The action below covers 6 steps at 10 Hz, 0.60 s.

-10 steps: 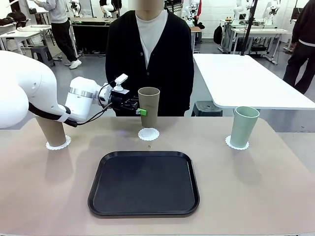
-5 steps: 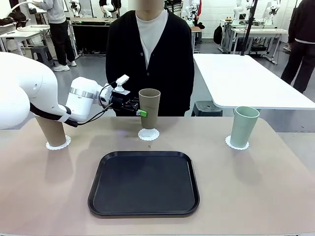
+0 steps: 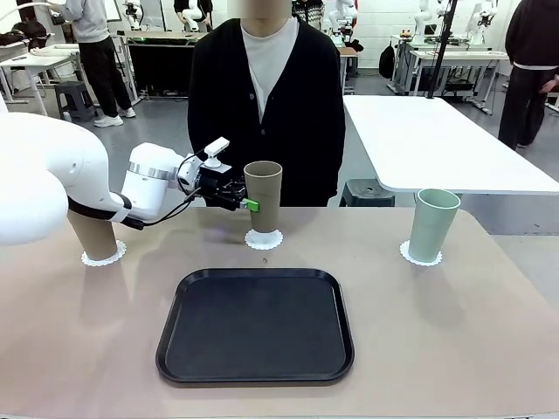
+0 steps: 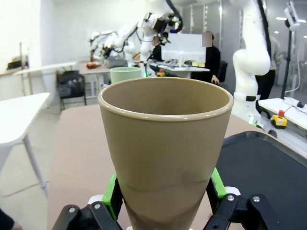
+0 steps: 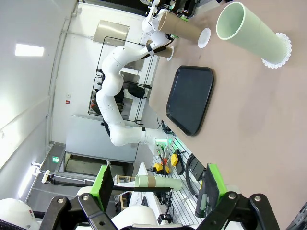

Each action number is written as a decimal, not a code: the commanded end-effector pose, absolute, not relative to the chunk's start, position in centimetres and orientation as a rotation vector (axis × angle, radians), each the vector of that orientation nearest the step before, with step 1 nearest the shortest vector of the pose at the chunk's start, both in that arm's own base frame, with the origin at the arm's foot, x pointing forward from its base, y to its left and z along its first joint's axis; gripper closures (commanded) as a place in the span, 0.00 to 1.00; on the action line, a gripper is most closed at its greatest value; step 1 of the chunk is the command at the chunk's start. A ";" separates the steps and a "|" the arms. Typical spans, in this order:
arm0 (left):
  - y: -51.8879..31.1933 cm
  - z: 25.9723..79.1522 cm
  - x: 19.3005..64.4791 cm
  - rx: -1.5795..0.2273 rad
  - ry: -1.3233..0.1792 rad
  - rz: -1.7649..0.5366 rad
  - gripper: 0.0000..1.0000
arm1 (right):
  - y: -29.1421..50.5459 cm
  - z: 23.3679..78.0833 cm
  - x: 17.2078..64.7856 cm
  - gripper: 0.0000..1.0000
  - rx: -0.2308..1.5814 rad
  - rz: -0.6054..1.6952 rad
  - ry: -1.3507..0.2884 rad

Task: Place coasters on the table and set cups on them.
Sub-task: Take one Reusable plastic cup from the Flat Tray and place it on a coaster set by the human.

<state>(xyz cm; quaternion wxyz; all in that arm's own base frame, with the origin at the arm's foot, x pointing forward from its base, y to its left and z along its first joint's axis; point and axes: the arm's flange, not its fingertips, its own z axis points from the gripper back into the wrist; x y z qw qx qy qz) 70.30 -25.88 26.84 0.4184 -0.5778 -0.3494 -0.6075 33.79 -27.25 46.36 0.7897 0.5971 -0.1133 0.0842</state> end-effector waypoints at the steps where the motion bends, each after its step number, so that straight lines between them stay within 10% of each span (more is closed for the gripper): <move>1: -26.9 27.4 72.4 -1.473 -0.833 -1.576 0.13 | -27.3 46.4 33.7 0.00 1.289 0.177 -0.243; 6: -27.4 26.9 72.1 -1.461 -0.796 -1.639 0.13 | -27.3 46.4 33.7 0.00 1.289 0.177 -0.243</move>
